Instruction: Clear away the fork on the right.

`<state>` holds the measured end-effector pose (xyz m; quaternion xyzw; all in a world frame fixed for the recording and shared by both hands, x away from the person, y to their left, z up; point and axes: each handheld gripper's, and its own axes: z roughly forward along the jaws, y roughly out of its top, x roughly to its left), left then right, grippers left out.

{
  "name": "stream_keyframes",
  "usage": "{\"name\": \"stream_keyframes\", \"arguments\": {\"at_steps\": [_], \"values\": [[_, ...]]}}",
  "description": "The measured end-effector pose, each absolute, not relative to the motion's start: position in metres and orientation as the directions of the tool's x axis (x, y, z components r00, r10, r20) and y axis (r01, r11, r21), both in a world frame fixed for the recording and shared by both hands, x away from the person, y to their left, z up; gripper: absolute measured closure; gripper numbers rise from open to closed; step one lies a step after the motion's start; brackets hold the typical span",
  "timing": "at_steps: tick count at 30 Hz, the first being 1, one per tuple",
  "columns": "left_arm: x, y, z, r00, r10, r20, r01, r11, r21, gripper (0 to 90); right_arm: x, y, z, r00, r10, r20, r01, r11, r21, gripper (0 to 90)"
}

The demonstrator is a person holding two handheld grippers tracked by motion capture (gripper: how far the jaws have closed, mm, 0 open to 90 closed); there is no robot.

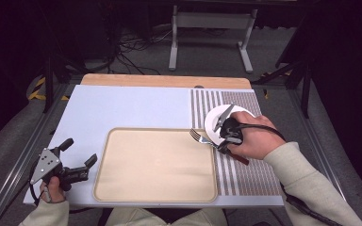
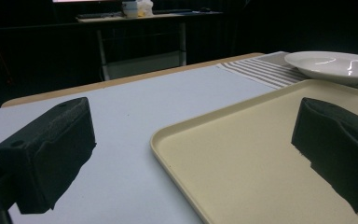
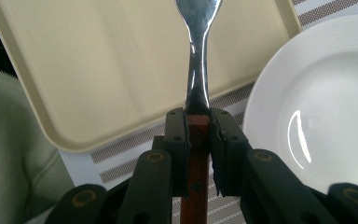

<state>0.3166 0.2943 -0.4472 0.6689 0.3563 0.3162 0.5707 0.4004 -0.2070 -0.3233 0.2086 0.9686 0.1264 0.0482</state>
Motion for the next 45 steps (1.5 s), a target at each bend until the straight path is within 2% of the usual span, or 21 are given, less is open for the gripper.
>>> {"name": "stream_keyframes", "arguments": {"at_steps": [8, 18, 31, 44, 45], "values": [[0.316, 0.294, -0.447, 0.548, 0.837, 0.014, 0.116, -0.093, 0.989, 0.0, 0.400, -0.191, -0.323, -0.859, 0.511, 0.036, 0.497, 0.815, 0.298, 77.8], [0.316, 0.294, -0.447, 0.549, 0.835, 0.015, 0.116, -0.093, 0.989, 0.0, 0.400, -0.174, -0.327, -0.794, 0.602, 0.083, 0.594, 0.742, 0.311, 77.8], [0.316, 0.294, -0.447, 0.551, 0.834, 0.014, 0.116, -0.094, 0.989, 0.0, 0.401, -0.157, -0.333, -0.706, 0.697, 0.128, 0.697, 0.650, 0.303, 77.7], [0.316, 0.294, -0.447, 0.550, 0.835, 0.012, 0.117, -0.091, 0.989, 0.0, 0.403, -0.144, -0.340, -0.653, 0.743, 0.150, 0.747, 0.599, 0.288, 77.7], [0.317, 0.294, -0.447, 0.550, 0.835, 0.012, 0.119, -0.093, 0.988, 0.0, 0.404, -0.142, -0.344, -0.623, 0.765, 0.162, 0.772, 0.568, 0.283, 77.7]]}}
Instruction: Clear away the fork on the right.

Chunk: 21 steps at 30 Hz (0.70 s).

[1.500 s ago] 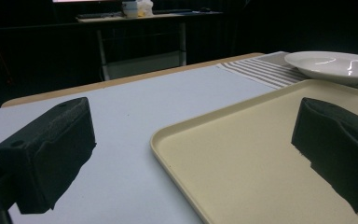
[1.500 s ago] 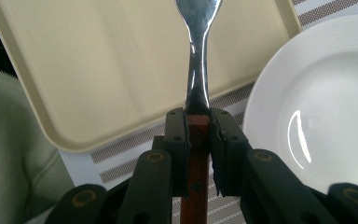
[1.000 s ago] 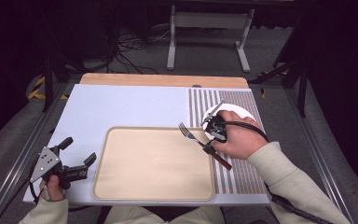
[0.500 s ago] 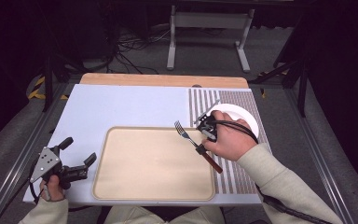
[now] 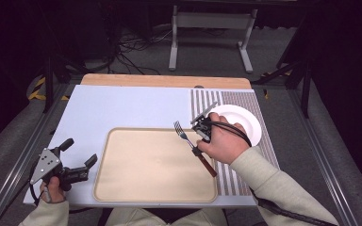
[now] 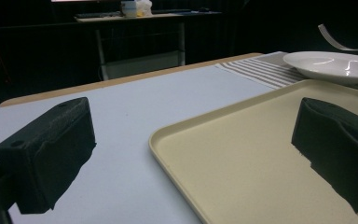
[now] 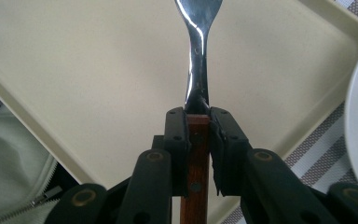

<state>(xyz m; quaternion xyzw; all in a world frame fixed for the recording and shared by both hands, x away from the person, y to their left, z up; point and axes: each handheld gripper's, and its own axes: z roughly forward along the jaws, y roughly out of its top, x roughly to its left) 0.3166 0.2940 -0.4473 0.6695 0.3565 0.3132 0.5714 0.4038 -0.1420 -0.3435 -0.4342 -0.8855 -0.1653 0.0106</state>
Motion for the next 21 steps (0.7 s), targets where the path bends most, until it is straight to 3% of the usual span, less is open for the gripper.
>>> {"name": "stream_keyframes", "arguments": {"at_steps": [21], "values": [[0.317, 0.295, -0.447, 0.547, 0.837, 0.008, 0.122, -0.089, 0.988, 0.0, 0.409, -0.131, -0.380, -0.522, 0.835, 0.175, 0.849, 0.488, 0.203, 77.6]]}}
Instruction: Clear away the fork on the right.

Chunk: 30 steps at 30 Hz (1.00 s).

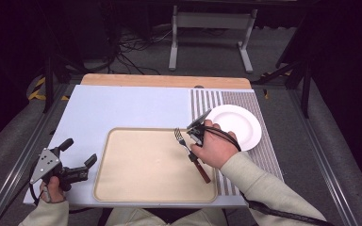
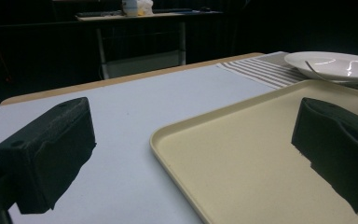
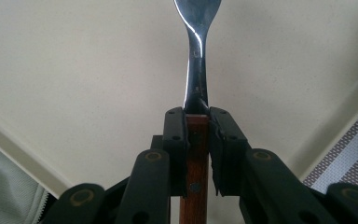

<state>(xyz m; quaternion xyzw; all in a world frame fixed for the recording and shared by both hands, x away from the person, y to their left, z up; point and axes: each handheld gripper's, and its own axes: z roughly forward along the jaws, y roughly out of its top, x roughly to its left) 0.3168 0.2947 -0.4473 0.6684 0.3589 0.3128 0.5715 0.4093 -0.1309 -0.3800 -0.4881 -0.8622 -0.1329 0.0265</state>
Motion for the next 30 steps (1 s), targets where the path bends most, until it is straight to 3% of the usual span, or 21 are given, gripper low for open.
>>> {"name": "stream_keyframes", "arguments": {"at_steps": [30], "values": [[0.317, 0.293, -0.448, 0.552, 0.834, 0.006, 0.127, -0.091, 0.988, 0.0, 0.409, -0.128, -0.408, -0.460, 0.870, 0.175, 0.888, 0.454, 0.077, 77.6]]}}
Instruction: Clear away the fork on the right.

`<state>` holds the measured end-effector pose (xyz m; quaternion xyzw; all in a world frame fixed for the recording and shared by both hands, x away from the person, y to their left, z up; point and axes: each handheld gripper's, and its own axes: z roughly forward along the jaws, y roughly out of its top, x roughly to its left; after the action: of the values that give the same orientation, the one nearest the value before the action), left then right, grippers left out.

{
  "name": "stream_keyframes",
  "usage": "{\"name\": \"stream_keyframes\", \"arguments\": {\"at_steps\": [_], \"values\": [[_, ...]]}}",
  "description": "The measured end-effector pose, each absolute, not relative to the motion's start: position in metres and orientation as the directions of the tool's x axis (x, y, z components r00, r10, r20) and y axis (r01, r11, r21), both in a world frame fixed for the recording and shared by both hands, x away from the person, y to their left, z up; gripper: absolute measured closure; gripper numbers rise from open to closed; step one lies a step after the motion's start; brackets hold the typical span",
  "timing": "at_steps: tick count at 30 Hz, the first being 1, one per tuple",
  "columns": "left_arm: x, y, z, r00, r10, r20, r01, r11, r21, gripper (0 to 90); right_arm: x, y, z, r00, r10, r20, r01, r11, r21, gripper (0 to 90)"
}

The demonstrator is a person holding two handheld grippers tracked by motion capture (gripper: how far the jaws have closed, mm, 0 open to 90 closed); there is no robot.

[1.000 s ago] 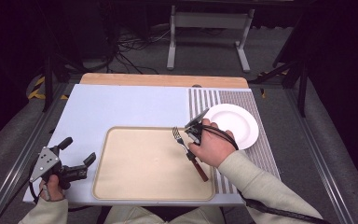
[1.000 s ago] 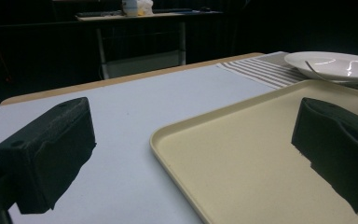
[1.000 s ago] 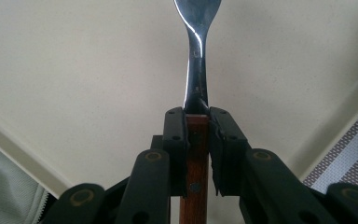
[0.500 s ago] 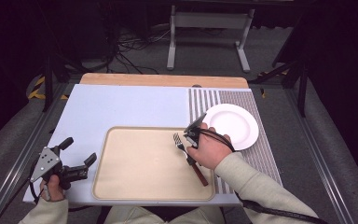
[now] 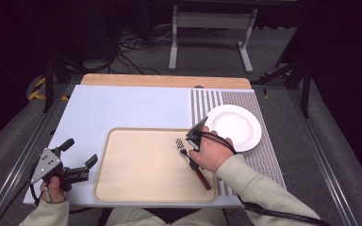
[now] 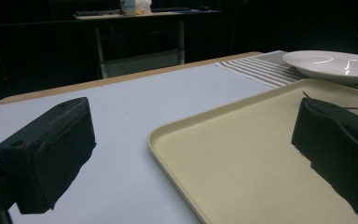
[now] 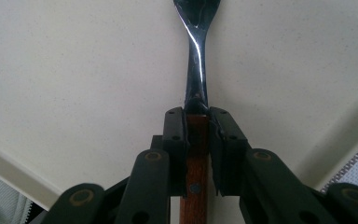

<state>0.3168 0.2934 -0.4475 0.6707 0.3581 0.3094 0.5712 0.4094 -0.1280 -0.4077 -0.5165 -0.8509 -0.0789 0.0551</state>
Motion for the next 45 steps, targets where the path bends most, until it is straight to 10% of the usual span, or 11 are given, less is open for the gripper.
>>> {"name": "stream_keyframes", "arguments": {"at_steps": [17, 30, 41, 45], "values": [[0.317, 0.293, -0.448, 0.552, 0.834, 0.006, 0.127, -0.092, 0.988, 0.0, 0.411, -0.130, -0.402, -0.498, 0.846, 0.192, 0.867, 0.477, 0.146, 63.1], [0.317, 0.293, -0.448, 0.552, 0.834, 0.006, 0.126, -0.090, 0.988, 0.0, 0.414, -0.121, -0.387, -0.717, 0.672, 0.185, 0.668, 0.588, 0.455, 18.8], [0.317, 0.294, -0.448, 0.552, 0.834, 0.005, 0.127, -0.091, 0.988, 0.0, 0.424, -0.111, -0.384, -0.876, 0.477, 0.072, 0.420, 0.682, 0.598, 24.9], [0.317, 0.294, -0.448, 0.553, 0.833, 0.007, 0.125, -0.091, 0.988, 0.0, 0.429, -0.106, -0.387, -0.913, 0.405, 0.036, 0.342, 0.717, 0.608, 40.6]]}}
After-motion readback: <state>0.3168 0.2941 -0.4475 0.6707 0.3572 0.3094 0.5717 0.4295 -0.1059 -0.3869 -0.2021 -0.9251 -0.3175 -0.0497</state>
